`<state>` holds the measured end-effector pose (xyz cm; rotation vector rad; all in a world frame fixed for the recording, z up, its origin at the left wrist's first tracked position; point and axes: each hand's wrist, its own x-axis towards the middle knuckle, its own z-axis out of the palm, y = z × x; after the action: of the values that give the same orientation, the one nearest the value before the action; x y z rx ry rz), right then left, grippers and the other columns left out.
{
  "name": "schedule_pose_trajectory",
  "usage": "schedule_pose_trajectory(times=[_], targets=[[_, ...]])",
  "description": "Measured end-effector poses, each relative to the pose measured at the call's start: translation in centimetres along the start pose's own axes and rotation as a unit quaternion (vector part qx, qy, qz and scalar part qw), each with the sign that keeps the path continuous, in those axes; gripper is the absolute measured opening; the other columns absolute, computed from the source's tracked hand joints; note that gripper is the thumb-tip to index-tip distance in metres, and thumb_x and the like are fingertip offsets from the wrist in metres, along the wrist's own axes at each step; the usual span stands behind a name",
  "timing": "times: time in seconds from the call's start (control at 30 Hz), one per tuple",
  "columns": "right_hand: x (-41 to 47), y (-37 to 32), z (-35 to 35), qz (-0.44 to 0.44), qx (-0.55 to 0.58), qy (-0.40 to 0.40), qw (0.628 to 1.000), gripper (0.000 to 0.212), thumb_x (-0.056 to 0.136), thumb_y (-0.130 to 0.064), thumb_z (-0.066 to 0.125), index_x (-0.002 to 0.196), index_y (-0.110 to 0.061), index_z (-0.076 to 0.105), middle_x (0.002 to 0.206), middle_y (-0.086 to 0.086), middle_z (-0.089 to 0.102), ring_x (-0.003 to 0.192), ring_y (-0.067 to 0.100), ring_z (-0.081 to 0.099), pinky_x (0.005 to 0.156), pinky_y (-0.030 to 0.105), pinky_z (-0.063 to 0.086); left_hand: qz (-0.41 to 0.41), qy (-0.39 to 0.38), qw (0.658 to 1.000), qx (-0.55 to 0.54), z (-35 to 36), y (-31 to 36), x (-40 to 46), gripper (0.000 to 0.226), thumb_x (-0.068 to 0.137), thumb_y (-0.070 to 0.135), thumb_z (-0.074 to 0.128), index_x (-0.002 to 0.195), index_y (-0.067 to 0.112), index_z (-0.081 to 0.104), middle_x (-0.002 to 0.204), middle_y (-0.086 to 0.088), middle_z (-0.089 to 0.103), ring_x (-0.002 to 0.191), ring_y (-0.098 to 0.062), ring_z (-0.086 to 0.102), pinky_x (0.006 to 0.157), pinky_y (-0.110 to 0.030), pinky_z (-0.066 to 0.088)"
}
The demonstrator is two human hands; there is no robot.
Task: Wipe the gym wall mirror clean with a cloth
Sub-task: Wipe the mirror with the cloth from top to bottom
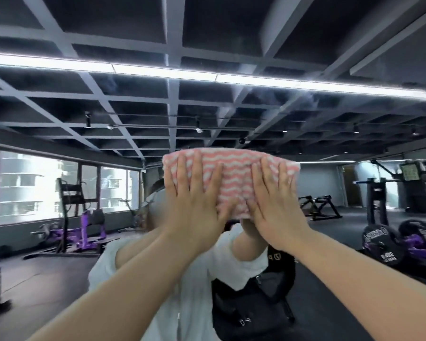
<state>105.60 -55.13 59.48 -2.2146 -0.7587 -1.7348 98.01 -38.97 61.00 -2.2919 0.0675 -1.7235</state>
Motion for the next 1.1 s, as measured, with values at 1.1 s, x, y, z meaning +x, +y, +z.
schedule_pose_trajectory(times=[1.1], targets=[[-8.2, 3.2, 1.1, -0.146, 0.019, -0.118, 0.982, 0.066, 0.101, -0.05, 0.005, 0.152, -0.009, 0.016, 0.158, 0.012, 0.02, 0.145, 0.039, 0.012, 0.117, 0.055, 0.002, 0.053, -0.084, 0.992, 0.079, 2.6, 5.2, -9.9, 0.078, 0.093, 0.048, 0.028, 0.151, 0.004, -0.002, 0.158, -0.018, -0.002, 0.145, -0.039, 0.004, 0.11, -0.055, 0.016]])
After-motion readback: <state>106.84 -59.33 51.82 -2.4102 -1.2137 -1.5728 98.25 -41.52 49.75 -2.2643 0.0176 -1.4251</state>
